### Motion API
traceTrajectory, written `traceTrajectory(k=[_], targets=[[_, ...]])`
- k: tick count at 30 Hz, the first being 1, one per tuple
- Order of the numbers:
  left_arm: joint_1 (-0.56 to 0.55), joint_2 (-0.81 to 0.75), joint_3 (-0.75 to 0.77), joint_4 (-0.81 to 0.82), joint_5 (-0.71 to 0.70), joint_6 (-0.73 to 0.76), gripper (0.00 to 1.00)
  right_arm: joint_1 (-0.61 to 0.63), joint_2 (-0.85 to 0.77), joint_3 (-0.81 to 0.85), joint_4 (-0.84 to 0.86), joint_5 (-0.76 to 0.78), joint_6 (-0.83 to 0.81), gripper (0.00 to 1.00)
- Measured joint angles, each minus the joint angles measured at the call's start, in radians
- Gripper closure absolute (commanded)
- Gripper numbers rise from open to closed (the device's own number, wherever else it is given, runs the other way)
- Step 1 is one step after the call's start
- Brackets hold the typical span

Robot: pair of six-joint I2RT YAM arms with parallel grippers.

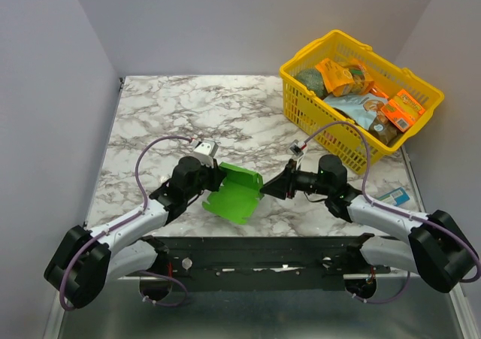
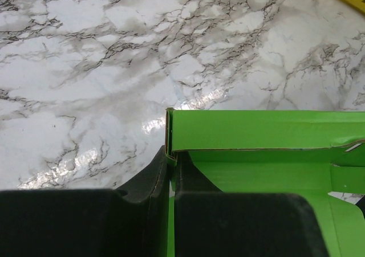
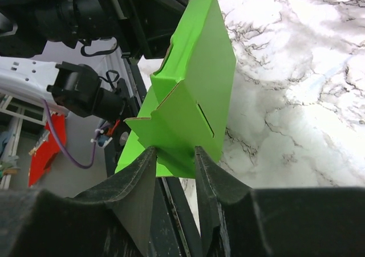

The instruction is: Fold the paper box

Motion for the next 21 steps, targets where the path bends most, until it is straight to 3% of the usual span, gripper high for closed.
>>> traceTrajectory(k=[11, 21], targets=[[-0.009, 0.004, 0.0, 0.0, -0.022, -0.002, 1.0, 0.047, 0.061, 0.014, 0.019, 0.085, 0.0, 0.63], [-0.072, 0.007, -0.002, -0.001, -0.146, -0.003, 1.0, 0.067, 0.083, 0.021, 0.01, 0.185, -0.002, 0.64]])
